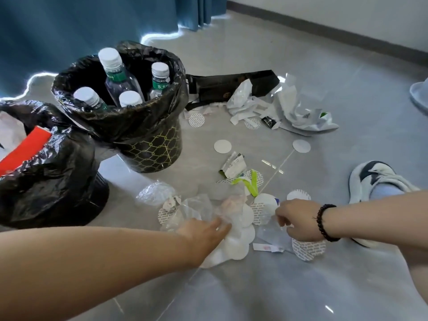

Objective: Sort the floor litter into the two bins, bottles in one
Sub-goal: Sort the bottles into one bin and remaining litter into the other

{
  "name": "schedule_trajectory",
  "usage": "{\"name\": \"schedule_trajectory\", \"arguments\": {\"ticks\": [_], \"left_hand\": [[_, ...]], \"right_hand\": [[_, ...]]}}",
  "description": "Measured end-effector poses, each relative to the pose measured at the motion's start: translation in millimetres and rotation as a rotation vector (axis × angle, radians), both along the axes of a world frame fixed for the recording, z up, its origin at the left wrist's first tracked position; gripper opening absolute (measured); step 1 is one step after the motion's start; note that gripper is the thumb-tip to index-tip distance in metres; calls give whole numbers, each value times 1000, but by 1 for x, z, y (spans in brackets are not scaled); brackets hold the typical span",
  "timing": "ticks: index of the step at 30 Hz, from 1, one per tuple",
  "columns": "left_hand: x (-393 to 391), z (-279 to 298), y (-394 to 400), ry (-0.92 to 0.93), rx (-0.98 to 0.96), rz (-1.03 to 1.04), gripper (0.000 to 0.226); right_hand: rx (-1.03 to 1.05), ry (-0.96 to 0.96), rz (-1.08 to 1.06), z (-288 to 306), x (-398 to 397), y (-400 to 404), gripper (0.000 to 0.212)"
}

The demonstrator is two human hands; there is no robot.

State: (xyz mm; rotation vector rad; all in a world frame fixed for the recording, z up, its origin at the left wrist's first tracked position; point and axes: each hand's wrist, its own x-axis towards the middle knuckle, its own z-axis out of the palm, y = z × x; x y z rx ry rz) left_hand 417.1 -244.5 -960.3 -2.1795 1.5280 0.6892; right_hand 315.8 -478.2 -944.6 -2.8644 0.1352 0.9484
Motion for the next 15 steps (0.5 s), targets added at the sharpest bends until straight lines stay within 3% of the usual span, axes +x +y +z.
{"name": "schedule_trajectory", "arguments": {"ticks": [3, 6, 9, 12, 15], "left_hand": [[-2, -10, 1, -81, -33, -5, 100], [-4, -4, 8, -66, -33, -66, 72], [1, 10, 18, -23, -56, -1, 49], [2, 25, 29, 65, -168, 124, 46], [-4, 58, 36, 270, -297, 299, 37]], "right_hand": [[-78, 134, -8, -9, -9, -6, 28], [-109, 222, -24, -19, -20, -7, 30], [-137, 218, 6, -22, -29, -9, 40], [-190, 221, -14, -29, -41, -5, 76], [-287, 195, 35, -39, -48, 4, 82]]}}
